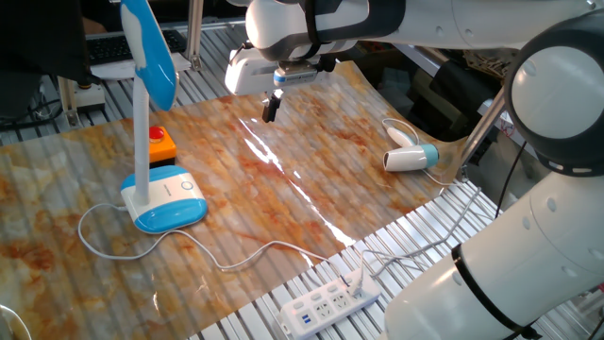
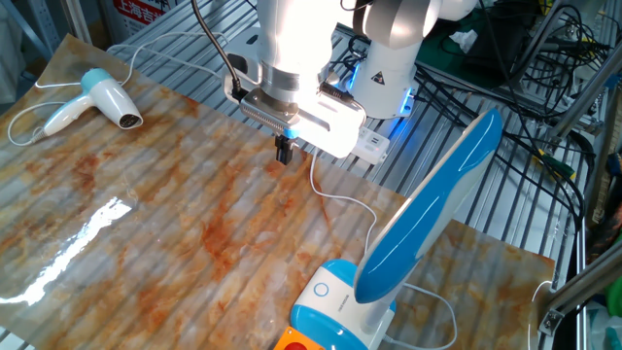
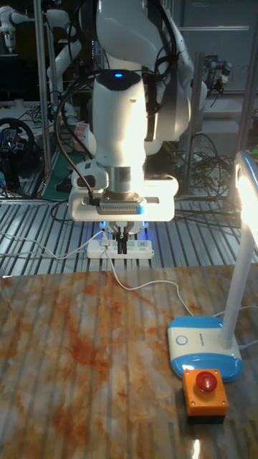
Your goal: Turn off the desk lamp by pressing the button
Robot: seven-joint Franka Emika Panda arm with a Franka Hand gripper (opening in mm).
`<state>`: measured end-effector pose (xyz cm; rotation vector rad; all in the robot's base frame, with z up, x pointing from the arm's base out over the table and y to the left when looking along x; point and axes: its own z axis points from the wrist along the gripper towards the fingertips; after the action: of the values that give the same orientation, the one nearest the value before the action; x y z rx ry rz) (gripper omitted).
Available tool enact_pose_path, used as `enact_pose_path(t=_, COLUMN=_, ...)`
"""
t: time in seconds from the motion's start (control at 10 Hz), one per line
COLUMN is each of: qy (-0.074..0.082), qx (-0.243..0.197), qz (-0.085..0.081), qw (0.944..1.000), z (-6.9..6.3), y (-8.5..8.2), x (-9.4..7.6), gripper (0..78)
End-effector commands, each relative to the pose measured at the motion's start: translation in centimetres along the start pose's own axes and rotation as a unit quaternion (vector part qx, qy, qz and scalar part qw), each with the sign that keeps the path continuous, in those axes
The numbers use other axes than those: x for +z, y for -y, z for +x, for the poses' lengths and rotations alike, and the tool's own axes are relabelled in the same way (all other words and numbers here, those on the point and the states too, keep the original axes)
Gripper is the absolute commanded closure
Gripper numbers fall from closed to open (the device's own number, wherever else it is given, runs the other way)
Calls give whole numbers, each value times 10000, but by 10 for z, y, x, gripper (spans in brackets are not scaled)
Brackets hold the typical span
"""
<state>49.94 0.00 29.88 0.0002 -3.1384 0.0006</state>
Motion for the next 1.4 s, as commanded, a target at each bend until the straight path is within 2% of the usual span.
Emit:
enact_pose_path(t=0.1, qy=-407, qx=129, qz=453, qw=9981, z=0, y=0, x=0, gripper=776)
enact_pose_path(t=0.3, qy=-425, qx=138, qz=443, qw=9980, z=0, y=0, x=0, gripper=776)
enact_pose_path(t=0.6, qy=-540, qx=226, qz=304, qw=9978, z=0, y=0, x=0, gripper=776)
enact_pose_path(t=0.8, qy=-550, qx=246, qz=210, qw=9980, z=0, y=1, x=0, gripper=776)
enact_pose_path(t=1.2, qy=-560, qx=219, qz=210, qw=9980, z=1, y=2, x=2, gripper=776)
enact_pose_path(t=1.4, qy=-562, qx=154, qz=189, qw=9981, z=1, y=8, x=13, gripper=776)
